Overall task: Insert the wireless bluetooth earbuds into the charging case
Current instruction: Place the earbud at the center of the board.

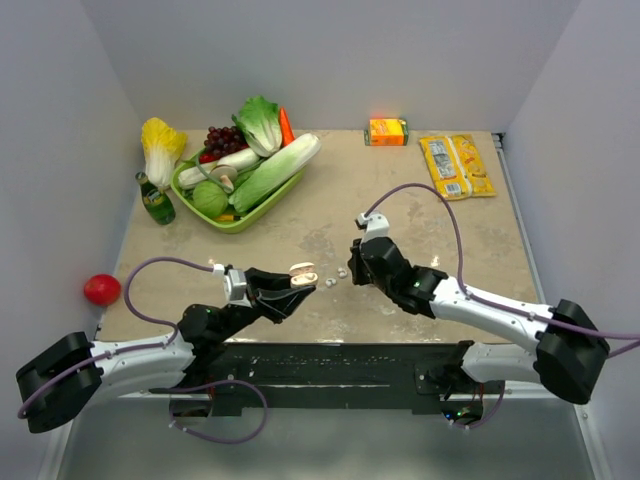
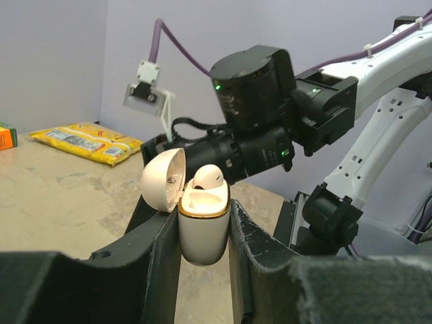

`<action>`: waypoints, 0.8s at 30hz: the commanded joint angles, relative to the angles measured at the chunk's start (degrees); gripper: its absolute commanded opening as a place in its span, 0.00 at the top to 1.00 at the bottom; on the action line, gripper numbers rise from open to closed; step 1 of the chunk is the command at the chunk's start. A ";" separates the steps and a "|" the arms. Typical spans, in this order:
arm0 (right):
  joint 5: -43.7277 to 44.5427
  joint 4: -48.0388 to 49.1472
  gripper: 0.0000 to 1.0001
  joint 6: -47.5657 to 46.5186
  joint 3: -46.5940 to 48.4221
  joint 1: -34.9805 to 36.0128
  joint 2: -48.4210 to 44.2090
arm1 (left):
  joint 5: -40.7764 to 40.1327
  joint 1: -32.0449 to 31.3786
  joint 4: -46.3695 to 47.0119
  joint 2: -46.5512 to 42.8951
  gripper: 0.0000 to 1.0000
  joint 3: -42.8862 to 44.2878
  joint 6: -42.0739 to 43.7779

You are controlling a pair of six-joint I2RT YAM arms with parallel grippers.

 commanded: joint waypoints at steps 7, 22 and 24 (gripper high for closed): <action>-1.24 1.92 1.00 6.22 -1.93 0.22 8.32 | -1.02 -0.93 17.85 -0.73 1.00 -4.63 -0.16; 3.34 -3.88 0.66 6.22 -1.14 -15.14 1.30 | -1.02 -1.01 19.34 -1.26 1.00 -6.04 -0.34; 1.32 -2.74 0.68 5.52 -2.37 -21.74 0.15 | -1.02 -1.01 19.52 -1.26 1.00 -6.30 -0.86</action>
